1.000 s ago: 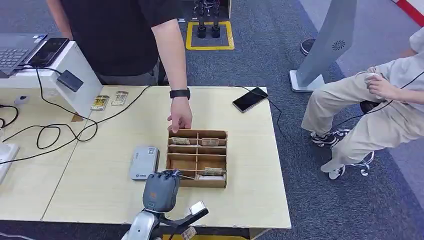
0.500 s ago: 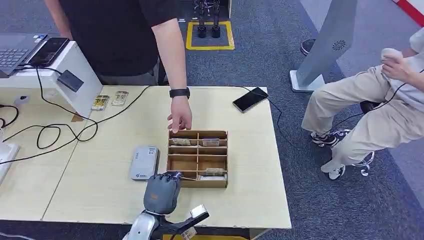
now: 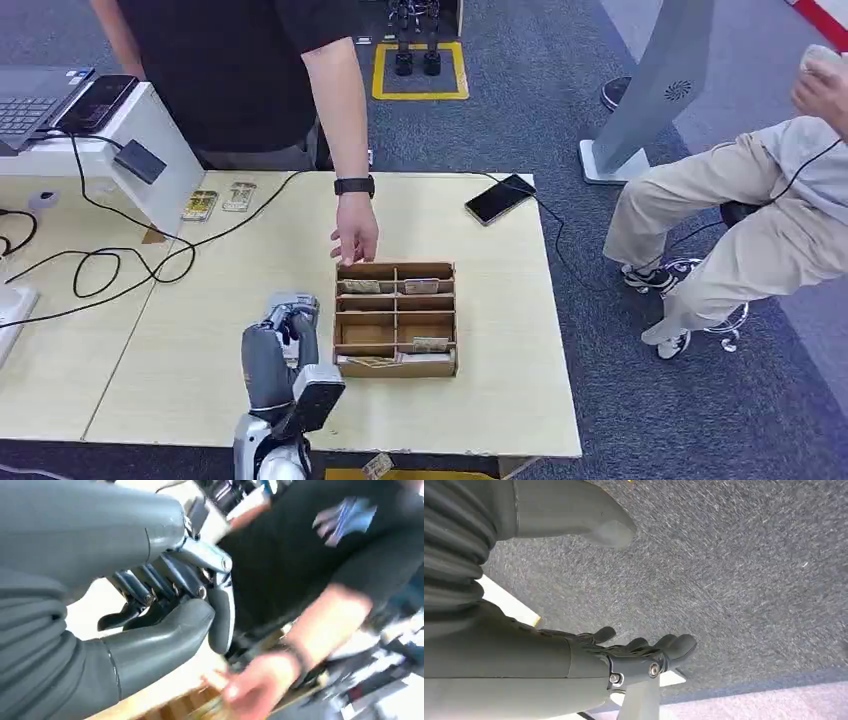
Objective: Pass the card to the sensor for recognition and then transmit it.
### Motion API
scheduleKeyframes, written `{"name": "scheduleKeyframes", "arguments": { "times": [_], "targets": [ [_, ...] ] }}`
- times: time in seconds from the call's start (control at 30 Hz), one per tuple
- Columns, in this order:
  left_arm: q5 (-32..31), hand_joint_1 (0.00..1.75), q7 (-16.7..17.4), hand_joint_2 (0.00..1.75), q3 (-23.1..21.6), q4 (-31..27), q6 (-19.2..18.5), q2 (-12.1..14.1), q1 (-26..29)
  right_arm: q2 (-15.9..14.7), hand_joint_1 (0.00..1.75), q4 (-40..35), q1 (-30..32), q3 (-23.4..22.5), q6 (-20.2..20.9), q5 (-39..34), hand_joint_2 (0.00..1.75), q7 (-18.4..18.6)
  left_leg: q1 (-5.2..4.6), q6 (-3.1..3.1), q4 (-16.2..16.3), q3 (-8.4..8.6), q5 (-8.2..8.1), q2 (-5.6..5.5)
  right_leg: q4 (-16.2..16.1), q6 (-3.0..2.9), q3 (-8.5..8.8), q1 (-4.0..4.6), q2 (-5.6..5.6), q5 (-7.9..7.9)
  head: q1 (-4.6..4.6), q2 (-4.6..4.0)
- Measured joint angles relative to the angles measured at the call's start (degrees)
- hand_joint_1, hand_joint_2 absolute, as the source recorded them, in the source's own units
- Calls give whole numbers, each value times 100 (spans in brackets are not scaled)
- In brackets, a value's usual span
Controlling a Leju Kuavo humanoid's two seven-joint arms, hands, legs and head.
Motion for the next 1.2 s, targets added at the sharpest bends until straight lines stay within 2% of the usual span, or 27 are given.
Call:
{"name": "scheduleKeyframes", "arguments": {
  "times": [0.07, 0.17, 0.37, 0.67, 0.7, 0.73, 0.9, 1.2],
  "targets": [
    [419, 175, -24, 175, 0, -288, -44, 7, -9, 31, 0, -63, 10, 0, 0, -39, 175, -33, 2, 0, 0, 1, 0, 1, 0, -1, 0, 1, 1, 1, 0, 0],
    [672, 175, -18, 175, 0, -597, -61, 13, -33, 48, 0, -113, 10, 0, 0, -44, 175, -61, 1, 0, 0, 1, 1, 1, 0, -1, 0, 1, 1, 1, -2, 0],
    [731, 175, -13, 175, 0, -863, -81, 15, -40, 55, 0, -146, 10, 0, 0, -44, 175, -61, 0, 1, 0, -1, 0, 1, 0, 0, 0, 0, 1, 0, -2, 0],
    [897, 175, 31, 175, 0, -920, -50, 18, -43, 57, 0, -162, 9, 0, 0, -35, 175, -74, 0, 1, 0, 0, 0, 1, 0, 0, 0, 0, 1, 0, -2, 0],
    [913, 51, 31, 175, 0, -920, -39, 20, -43, 57, 0, -162, 9, 0, 0, -33, 175, -74, 0, 1, 0, 1, 0, 1, 0, 0, 0, 0, 1, 0, -2, 0],
    [930, 0, 31, 175, 0, -920, -28, 24, -43, 57, 0, -162, 9, 0, 0, -24, 175, -76, 0, 0, 0, 0, 0, 1, 0, 0, 0, 0, 1, 0, -2, 0],
    [1018, 0, -30, 175, -4, -920, -120, 37, -71, 57, 0, -155, 8, 0, 0, 18, 175, -146, 0, 0, 0, 0, 0, 1, 0, 0, 0, 0, 1, 0, -2, 0],
    [753, 0, -161, 175, -249, -917, -411, 83, -126, 26, 0, -17, -1, 0, 0, 192, 175, -162, -1, 1, 0, -2, 0, 0, 0, 0, 1, -1, 1, 0, -2, 0]
  ]
}}
